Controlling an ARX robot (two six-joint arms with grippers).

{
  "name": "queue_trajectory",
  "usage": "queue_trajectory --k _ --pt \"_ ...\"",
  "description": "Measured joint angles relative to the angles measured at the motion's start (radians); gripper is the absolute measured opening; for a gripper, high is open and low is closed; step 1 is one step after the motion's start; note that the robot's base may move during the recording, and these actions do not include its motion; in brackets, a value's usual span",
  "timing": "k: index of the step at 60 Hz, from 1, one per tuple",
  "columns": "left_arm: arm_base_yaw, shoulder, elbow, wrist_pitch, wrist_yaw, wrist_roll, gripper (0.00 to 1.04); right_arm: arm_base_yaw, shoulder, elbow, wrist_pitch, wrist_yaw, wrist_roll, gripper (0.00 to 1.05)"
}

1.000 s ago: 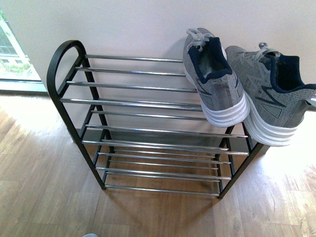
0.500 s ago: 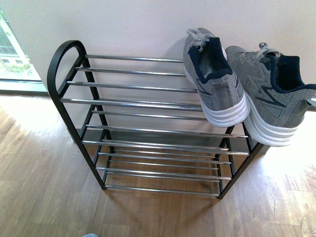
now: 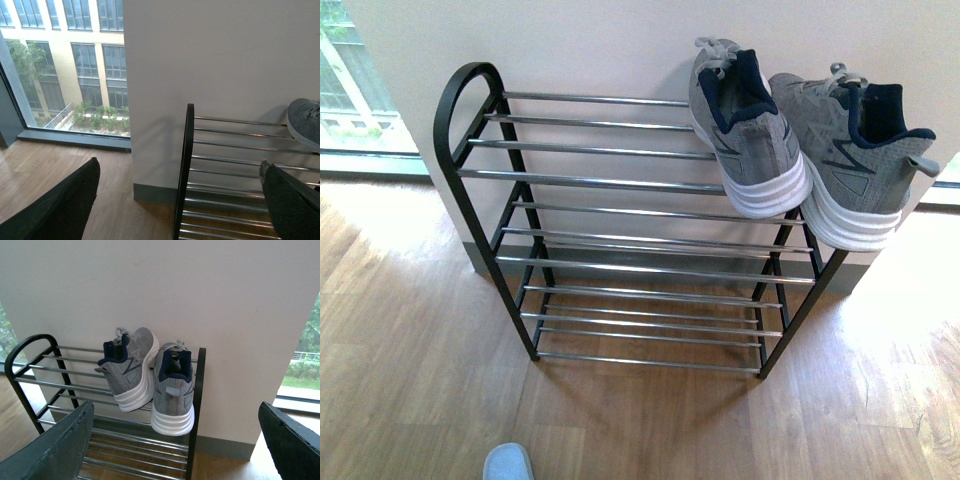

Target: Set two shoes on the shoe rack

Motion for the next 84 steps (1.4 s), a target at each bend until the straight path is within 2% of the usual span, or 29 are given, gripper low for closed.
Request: queue_trajectory --k 84 --pt "0.0 0.0 0.0 0.0 -0.002 0.0 0.95 -0.001 -0.001 0.0 -0.003 -0.004 0.0 0.95"
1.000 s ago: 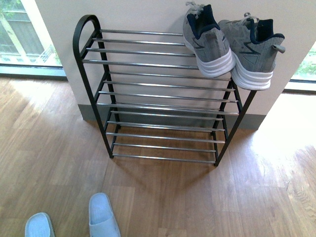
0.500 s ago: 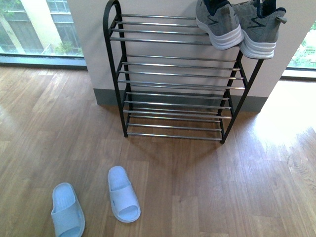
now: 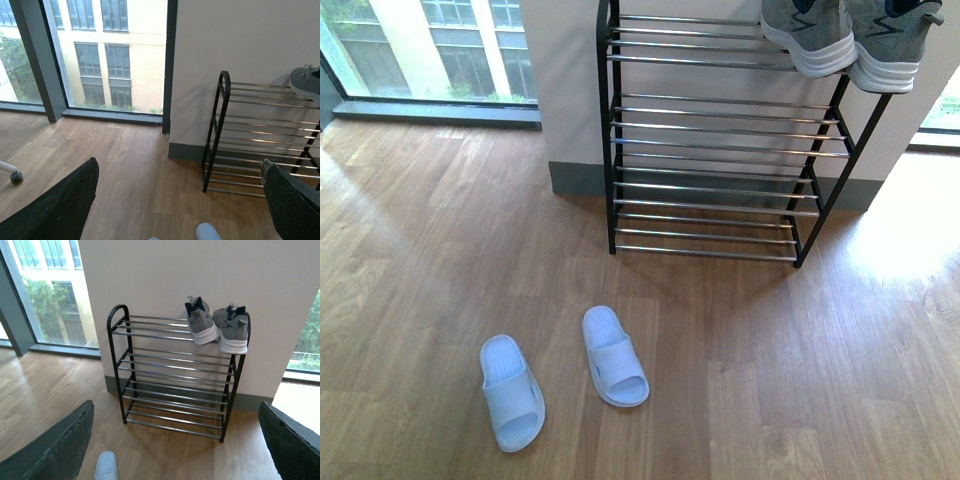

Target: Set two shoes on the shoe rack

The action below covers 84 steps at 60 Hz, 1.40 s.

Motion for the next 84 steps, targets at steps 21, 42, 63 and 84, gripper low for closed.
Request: queue_trajectory --k 21,42,63,84 --pt "0.0 0.0 0.0 0.0 0.001 0.0 0.95 0.0 0.0 0.0 0.0 0.002 0.0 0.95" --pt "0.0 0.0 0.0 0.0 0.001 0.0 0.95 0.0 0.0 0.0 0.0 0.002 0.0 0.95" --pt "0.0 0.0 0.0 0.0 0.002 0.001 0.95 0.0 0.0 0.0 0.0 0.002 -0.001 0.95" --pt "0.0 0.0 0.0 0.0 0.002 0.002 0.95 0.0 0.0 0.0 -0.001 0.003 0.0 0.95"
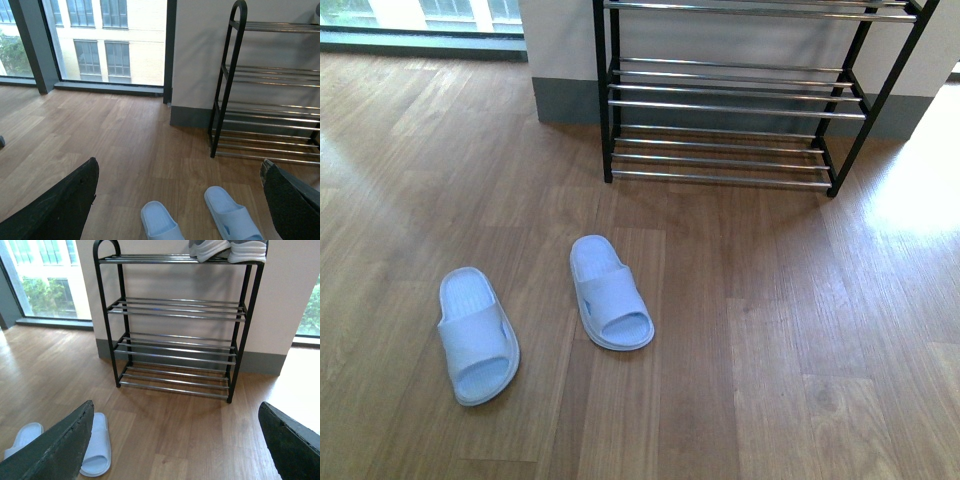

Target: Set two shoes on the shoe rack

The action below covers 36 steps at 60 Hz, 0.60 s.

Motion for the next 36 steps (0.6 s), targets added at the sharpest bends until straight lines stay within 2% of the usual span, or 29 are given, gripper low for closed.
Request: queue_trajectory --k 24,26,30,36 --pt "0.0 0.0 0.0 0.0 0.0 0.0 0.95 0.0 0.0 0.0 0.0 0.0 0.0 0.95" --pt "0.0 0.0 0.0 0.0 0.0 0.0 0.95 -0.002 0.008 0.001 0.0 -0.009 0.033 0.95" --pt "0.0 0.0 0.0 0.0 0.0 0.0 0.95 0.014 0.079 0.004 0.031 0.016 0.086 0.95" --pt "0.0 0.0 0.0 0.0 0.0 0.0 0.95 0.082 0.315 0.033 0.15 0.034 0.107 0.95"
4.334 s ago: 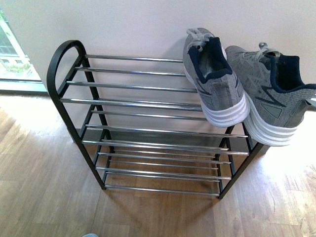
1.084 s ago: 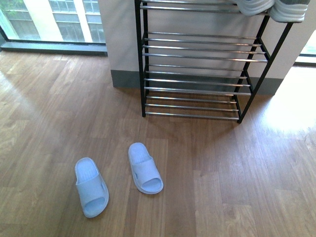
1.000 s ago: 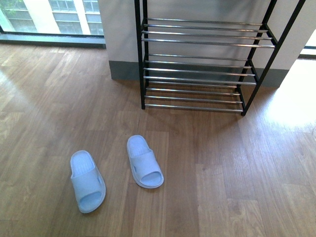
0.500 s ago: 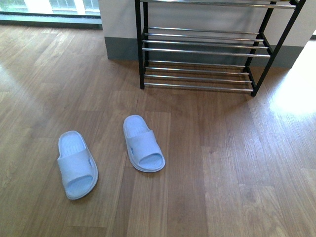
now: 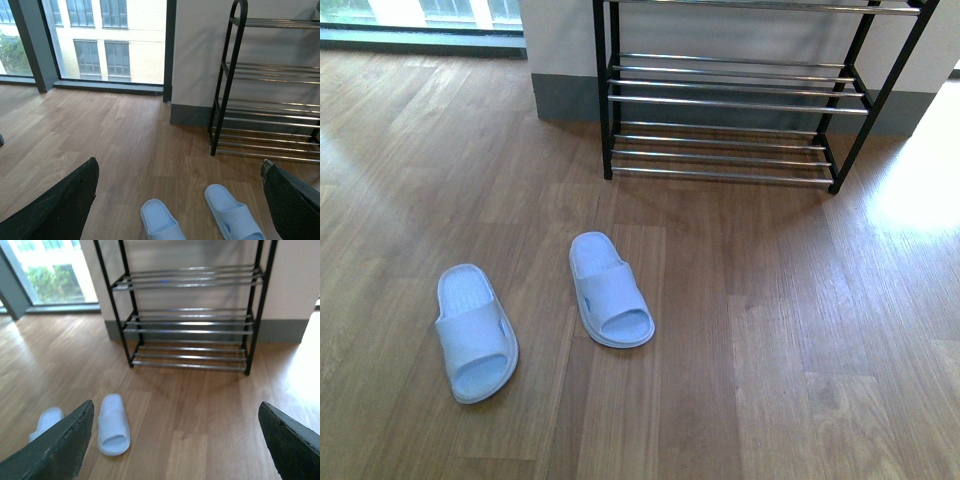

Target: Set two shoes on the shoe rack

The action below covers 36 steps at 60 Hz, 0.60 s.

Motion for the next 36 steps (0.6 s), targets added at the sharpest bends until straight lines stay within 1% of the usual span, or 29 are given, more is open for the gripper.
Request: queue_trajectory --k 4,8,9,12,16,24,36 --pt "0.0 0.0 0.0 0.0 0.0 0.0 0.95 0.051 0.183 0.028 0.109 0.012 0.0 0.95" --pt "0.0 0.0 0.0 0.0 0.0 0.0 0.95 0.116 0.499 0.087 0.314 0.039 -0.008 0.95" --pt "0.0 0.0 0.0 0.0 0.0 0.0 0.95 0.122 0.535 0.094 0.337 0.042 -0.008 0.95" --pt "0.0 0.0 0.0 0.0 0.0 0.0 0.95 0.16 0.786 0.161 0.47 0.052 -0.008 0.95" --pt "0.0 0.0 0.0 0.0 0.0 0.0 0.95 0.193 1.009 0.237 0.549 0.073 -0.008 0.95" --pt "0.0 0.0 0.0 0.0 0.0 0.0 0.95 0.24 1.334 0.373 0.587 0.081 0.008 0.95" --pt "0.0 0.0 0.0 0.0 0.0 0.0 0.95 0.29 1.68 0.604 0.56 0.104 0.014 0.95"
